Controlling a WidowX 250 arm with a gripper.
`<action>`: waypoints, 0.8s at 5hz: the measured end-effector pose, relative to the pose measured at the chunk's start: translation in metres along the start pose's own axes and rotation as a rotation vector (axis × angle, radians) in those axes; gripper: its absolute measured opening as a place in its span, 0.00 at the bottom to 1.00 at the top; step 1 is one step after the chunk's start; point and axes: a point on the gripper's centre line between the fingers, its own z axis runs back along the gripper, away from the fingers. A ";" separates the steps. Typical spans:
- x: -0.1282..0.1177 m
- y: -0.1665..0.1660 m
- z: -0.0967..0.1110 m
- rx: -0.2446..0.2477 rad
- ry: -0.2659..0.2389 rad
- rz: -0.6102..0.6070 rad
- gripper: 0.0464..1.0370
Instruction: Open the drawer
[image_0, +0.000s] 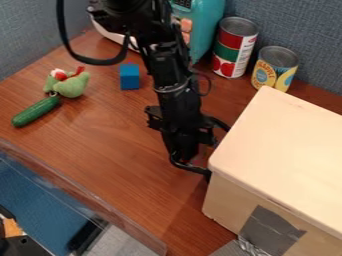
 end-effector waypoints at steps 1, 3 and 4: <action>0.000 0.012 0.006 0.010 0.007 0.011 0.09; -0.003 0.045 0.017 0.045 0.022 0.028 0.08; -0.006 0.060 0.021 0.068 0.020 0.040 0.08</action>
